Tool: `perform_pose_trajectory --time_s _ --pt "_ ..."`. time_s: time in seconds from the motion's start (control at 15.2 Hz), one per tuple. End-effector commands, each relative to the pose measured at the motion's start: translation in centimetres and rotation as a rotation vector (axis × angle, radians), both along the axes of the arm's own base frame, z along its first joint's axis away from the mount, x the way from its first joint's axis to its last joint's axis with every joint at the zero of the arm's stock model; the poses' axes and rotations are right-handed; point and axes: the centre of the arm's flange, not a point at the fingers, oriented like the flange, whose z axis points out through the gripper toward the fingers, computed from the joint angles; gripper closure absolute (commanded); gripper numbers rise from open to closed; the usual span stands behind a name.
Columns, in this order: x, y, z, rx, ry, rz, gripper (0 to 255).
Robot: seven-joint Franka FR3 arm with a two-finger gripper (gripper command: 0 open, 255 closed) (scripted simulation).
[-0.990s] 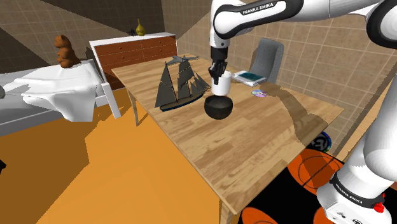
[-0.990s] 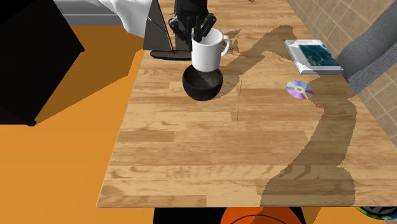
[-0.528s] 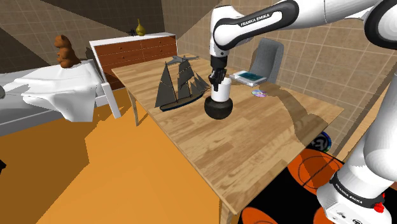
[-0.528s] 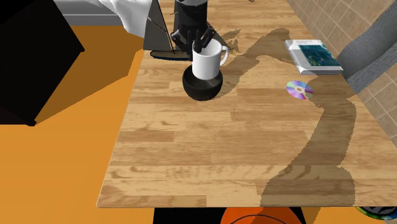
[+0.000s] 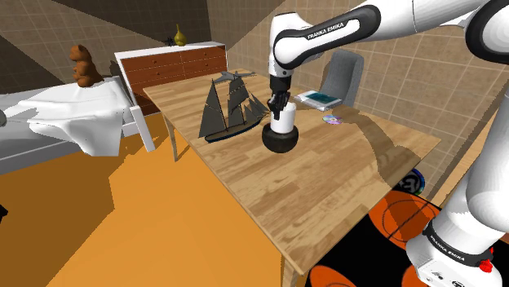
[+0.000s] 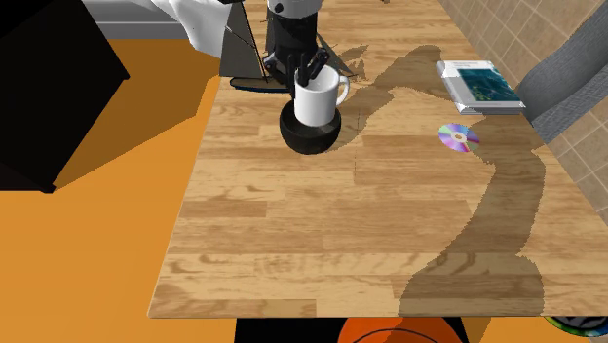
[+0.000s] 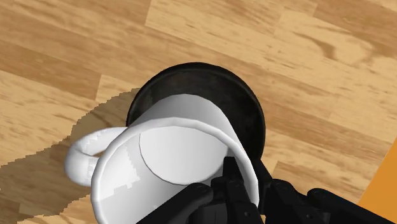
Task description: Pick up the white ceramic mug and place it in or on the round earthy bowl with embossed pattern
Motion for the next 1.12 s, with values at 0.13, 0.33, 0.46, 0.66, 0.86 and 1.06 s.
perform_pose_trajectory --time_s 0.13,0.33,0.46,0.66,0.86,1.06 --pt "0.0 0.0 0.0 0.000 -0.001 0.000 0" --pt "0.0 0.0 0.0 0.000 -0.001 0.000 0" --pt "0.0 0.0 1.3 0.000 -0.001 0.000 0" --pt "-0.1 0.0 5.0 0.000 -0.001 0.000 0" --pt "-0.1 0.0 5.0 0.000 -0.001 0.000 0" --pt "-0.1 0.0 5.0 0.000 -0.001 0.000 0"
